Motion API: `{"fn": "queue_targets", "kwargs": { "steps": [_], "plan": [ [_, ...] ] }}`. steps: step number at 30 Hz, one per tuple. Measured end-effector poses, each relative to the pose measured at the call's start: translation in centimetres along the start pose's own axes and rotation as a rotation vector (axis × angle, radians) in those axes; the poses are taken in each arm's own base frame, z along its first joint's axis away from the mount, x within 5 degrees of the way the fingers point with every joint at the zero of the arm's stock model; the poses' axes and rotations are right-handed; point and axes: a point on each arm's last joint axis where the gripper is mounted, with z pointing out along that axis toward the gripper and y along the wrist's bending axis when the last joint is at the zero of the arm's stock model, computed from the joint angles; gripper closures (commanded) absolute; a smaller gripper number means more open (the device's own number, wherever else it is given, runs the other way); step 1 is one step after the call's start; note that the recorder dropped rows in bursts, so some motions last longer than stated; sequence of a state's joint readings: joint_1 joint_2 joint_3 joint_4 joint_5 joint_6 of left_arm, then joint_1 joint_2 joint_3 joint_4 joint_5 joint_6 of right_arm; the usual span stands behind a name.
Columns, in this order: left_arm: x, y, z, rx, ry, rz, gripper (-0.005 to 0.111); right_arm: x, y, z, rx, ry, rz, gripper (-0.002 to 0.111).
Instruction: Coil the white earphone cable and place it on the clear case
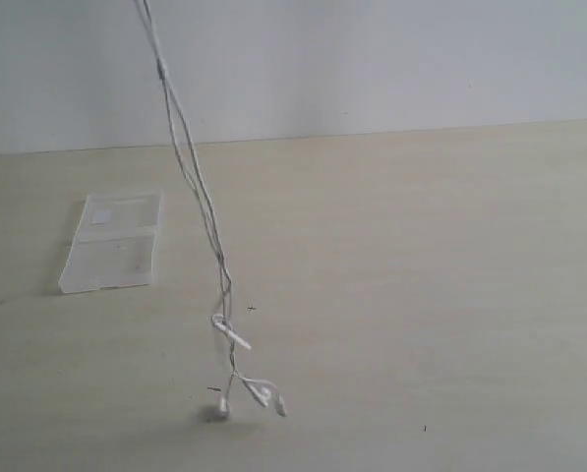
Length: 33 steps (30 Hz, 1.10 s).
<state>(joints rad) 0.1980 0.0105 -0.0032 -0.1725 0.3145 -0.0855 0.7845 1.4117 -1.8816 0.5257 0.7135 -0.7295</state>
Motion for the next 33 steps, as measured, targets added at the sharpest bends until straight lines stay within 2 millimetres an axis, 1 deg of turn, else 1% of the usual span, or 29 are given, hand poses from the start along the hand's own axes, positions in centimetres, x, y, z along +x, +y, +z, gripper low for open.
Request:
{"fn": "queue_targets", "kwargs": {
  "steps": [3,11,15,20,33],
  "plan": [
    [0.0,0.0,0.0,0.0,0.0,0.0,0.107,-0.6,0.0,-0.3,0.003,-0.018,0.001,0.108],
    [0.0,0.0,0.0,0.0,0.0,0.0,0.107,-1.0,0.0,-0.8,0.009,-0.032,0.001,0.108],
    [0.0,0.0,0.0,0.0,0.0,0.0,0.107,-1.6,0.1,-1.8,0.017,-0.055,-0.006,0.108],
    [0.0,0.0,0.0,0.0,0.0,0.0,0.107,-2.1,0.2,-2.5,0.025,-0.078,-0.003,0.108],
    [0.0,0.0,0.0,0.0,0.0,0.0,0.107,-2.7,0.3,-2.7,0.009,-0.143,0.103,0.108]
  ]
}}
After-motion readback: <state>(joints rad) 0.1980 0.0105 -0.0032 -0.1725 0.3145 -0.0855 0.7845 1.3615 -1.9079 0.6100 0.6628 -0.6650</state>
